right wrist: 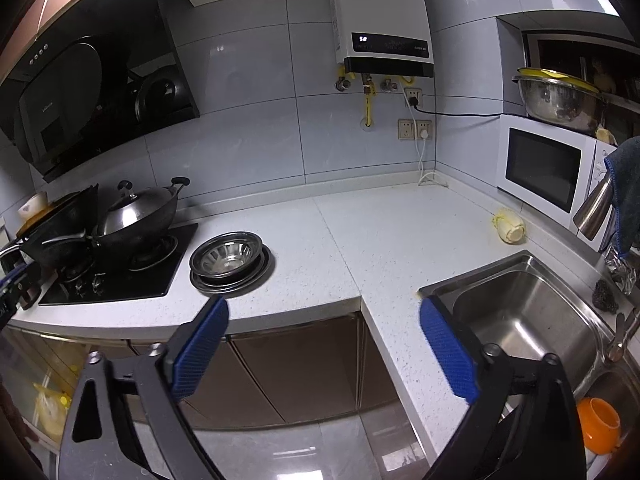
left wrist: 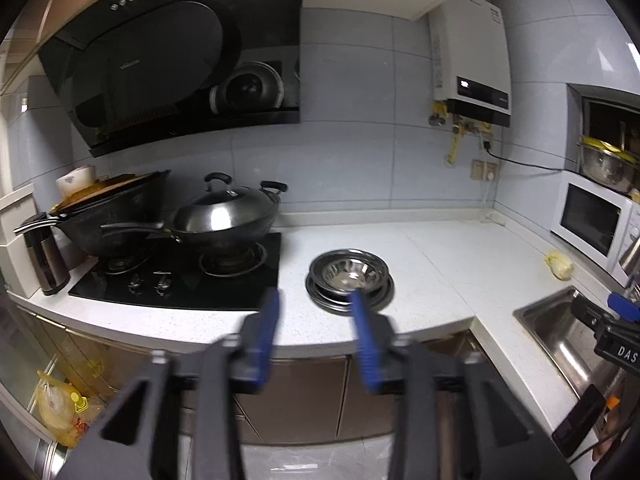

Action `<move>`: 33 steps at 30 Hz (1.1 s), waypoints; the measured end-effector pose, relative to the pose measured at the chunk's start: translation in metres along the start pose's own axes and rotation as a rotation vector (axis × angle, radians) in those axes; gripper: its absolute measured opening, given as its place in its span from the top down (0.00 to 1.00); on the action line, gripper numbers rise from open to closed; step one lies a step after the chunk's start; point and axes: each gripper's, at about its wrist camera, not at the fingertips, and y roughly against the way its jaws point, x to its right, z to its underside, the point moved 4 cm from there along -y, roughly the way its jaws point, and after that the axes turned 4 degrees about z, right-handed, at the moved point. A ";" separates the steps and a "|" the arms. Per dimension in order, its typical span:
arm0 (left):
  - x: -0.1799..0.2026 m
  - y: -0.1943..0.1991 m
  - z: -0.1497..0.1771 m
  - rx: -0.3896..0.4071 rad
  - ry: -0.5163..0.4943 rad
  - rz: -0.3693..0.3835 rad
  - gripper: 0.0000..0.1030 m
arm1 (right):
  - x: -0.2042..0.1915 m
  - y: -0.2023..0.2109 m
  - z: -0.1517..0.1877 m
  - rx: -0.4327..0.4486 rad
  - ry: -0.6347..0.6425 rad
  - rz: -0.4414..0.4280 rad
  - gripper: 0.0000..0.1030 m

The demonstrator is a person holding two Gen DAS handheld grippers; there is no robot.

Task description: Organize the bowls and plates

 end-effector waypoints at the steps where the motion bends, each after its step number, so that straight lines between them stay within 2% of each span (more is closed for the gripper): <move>1: 0.000 0.001 0.001 -0.001 -0.001 0.013 0.50 | -0.001 0.000 0.000 -0.002 0.000 -0.007 0.01; 6: 0.001 0.002 0.002 0.002 -0.020 0.037 0.36 | -0.006 -0.001 0.001 -0.014 0.020 -0.004 0.01; 9: 0.001 -0.001 0.002 -0.012 -0.016 0.048 0.33 | -0.009 -0.002 0.001 -0.016 0.032 0.004 0.01; 29: -0.013 -0.031 0.000 -0.079 0.031 0.047 0.32 | 0.000 -0.019 -0.005 -0.027 0.025 0.035 0.01; 33: -0.016 -0.038 -0.001 -0.086 0.032 0.021 0.32 | 0.000 -0.023 -0.005 -0.029 0.031 0.042 0.01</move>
